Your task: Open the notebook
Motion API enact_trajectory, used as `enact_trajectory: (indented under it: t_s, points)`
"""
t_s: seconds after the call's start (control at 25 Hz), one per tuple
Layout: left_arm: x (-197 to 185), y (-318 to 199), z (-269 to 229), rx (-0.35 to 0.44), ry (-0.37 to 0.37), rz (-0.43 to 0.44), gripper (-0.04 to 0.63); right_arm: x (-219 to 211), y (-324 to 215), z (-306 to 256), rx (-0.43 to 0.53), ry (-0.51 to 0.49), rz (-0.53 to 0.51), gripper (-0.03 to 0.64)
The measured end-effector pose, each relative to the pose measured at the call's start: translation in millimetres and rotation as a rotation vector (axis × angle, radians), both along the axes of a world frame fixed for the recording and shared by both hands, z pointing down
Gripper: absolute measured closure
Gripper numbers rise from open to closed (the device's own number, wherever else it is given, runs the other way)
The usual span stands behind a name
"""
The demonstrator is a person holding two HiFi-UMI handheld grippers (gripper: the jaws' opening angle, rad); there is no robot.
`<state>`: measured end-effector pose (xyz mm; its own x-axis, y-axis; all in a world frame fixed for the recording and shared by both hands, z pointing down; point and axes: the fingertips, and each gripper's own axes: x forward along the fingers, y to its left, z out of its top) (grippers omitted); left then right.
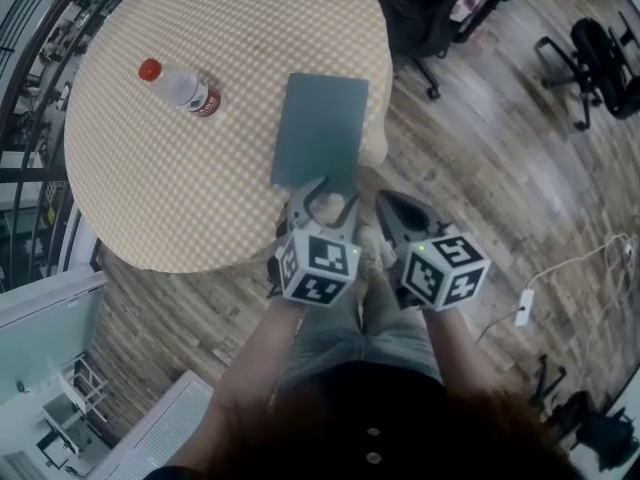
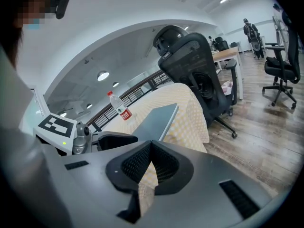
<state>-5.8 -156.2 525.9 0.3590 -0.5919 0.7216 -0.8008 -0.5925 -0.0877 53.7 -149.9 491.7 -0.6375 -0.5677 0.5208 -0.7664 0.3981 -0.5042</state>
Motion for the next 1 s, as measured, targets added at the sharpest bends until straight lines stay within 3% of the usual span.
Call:
enact_trajectory:
  t_s: [0.16,0.36,0.72,1.0]
  points:
    - [-1.0,-3.7,4.9,0.022,-0.053,0.014,0.374,4.4,3.5,6.7,-0.019,0.003,0.015,0.606]
    - [4.7,-5.9,11.9,0.016,-0.062,0.013,0.374,9.8,5.7,12.4,-0.031,0.005,0.031,0.606]
    - [6.4,-13.3,21.7,0.025,-0.178,0.025,0.375,23.1,2.8,16.9,-0.044,-0.003,0.078,0.606]
    - [7.3,-12.7,24.4,0.005,-0.159,0.014,0.381,22.3,3.1,18.6,-0.053,-0.020,0.082,0.606]
